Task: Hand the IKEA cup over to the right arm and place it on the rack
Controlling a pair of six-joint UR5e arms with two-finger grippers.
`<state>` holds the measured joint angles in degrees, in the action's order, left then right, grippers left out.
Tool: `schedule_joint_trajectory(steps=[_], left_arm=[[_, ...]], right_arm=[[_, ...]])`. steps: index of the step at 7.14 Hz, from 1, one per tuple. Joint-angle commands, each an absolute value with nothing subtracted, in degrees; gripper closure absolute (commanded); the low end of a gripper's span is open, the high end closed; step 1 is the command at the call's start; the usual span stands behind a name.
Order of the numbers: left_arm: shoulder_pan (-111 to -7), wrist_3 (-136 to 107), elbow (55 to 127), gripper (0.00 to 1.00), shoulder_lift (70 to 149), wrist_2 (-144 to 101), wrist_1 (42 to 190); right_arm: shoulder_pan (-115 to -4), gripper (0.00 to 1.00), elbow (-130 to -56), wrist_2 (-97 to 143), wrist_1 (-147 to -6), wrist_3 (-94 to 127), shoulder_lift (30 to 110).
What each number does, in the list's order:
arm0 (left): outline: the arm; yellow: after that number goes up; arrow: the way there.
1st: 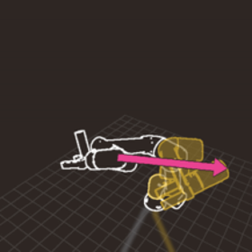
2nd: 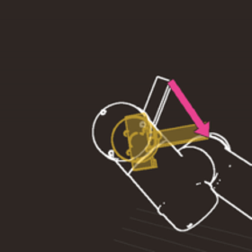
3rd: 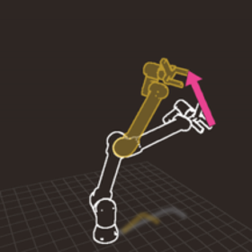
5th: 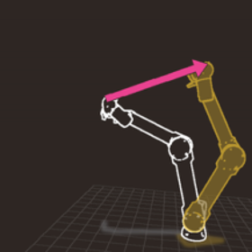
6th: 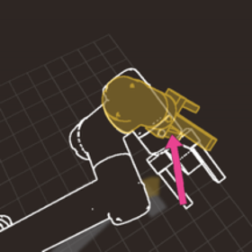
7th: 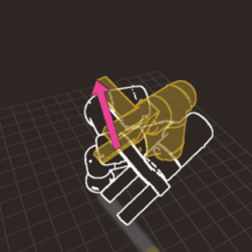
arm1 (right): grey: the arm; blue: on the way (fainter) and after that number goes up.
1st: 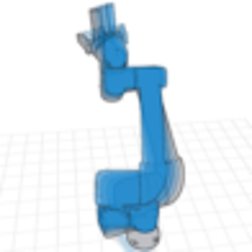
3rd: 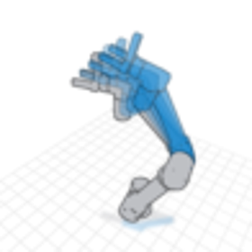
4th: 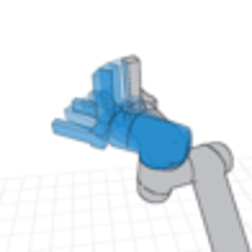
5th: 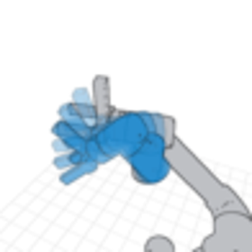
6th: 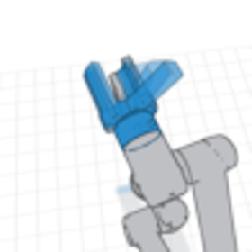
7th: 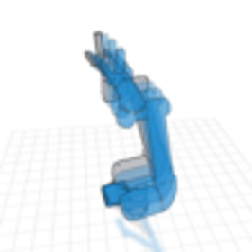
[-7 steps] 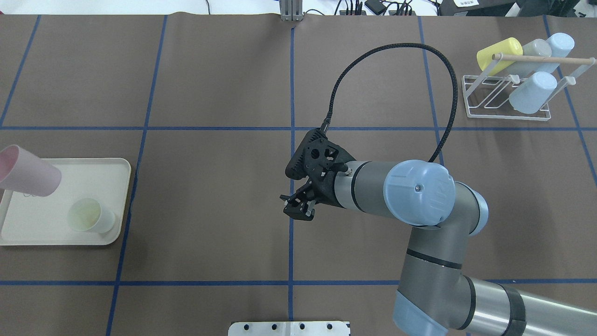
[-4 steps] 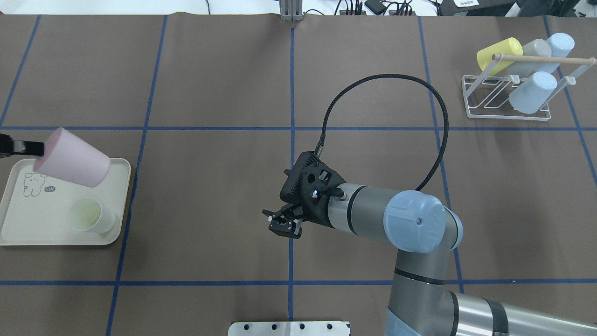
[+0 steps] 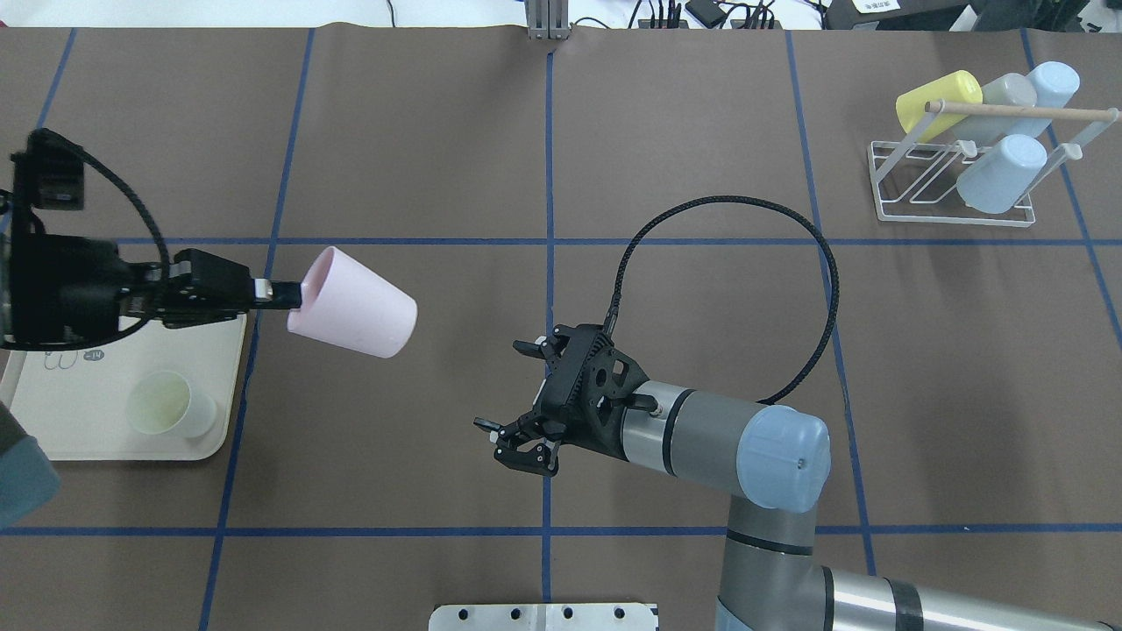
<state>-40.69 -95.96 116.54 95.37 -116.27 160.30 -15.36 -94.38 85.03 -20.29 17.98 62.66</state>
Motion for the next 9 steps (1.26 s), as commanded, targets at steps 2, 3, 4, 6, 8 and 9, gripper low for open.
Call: schedule_joint_trajectory(steps=[2,3,4,6,8,9], left_arm=[[-33.9,-97.6,113.5,1.0,98.5,-107.8,160.0],[-33.3,-97.4,112.8,1.0,98.6,-107.6,160.0],[-31.2,-97.2,112.0,1.0,99.2,-107.6,160.0],[-29.9,-96.8,111.4,1.0,100.0,-107.6,160.0],[-29.2,-96.8,111.3,1.0,100.0,-107.6,160.0],[-28.9,-96.8,111.3,1.0,99.7,-107.6,160.0]], right_arm=[[-14.1,0.01,-94.0,85.0,-15.7,17.8,62.7],[-14.1,0.01,-94.1,85.0,-15.2,17.7,62.5],[-14.1,0.01,-94.0,85.0,-14.5,17.1,62.5],[-14.1,0.01,-94.1,85.0,-14.4,16.1,62.4],[-14.2,0.01,-94.2,85.0,-14.4,16.1,62.4],[-14.2,0.01,-94.3,85.0,-14.4,16.1,62.4]])
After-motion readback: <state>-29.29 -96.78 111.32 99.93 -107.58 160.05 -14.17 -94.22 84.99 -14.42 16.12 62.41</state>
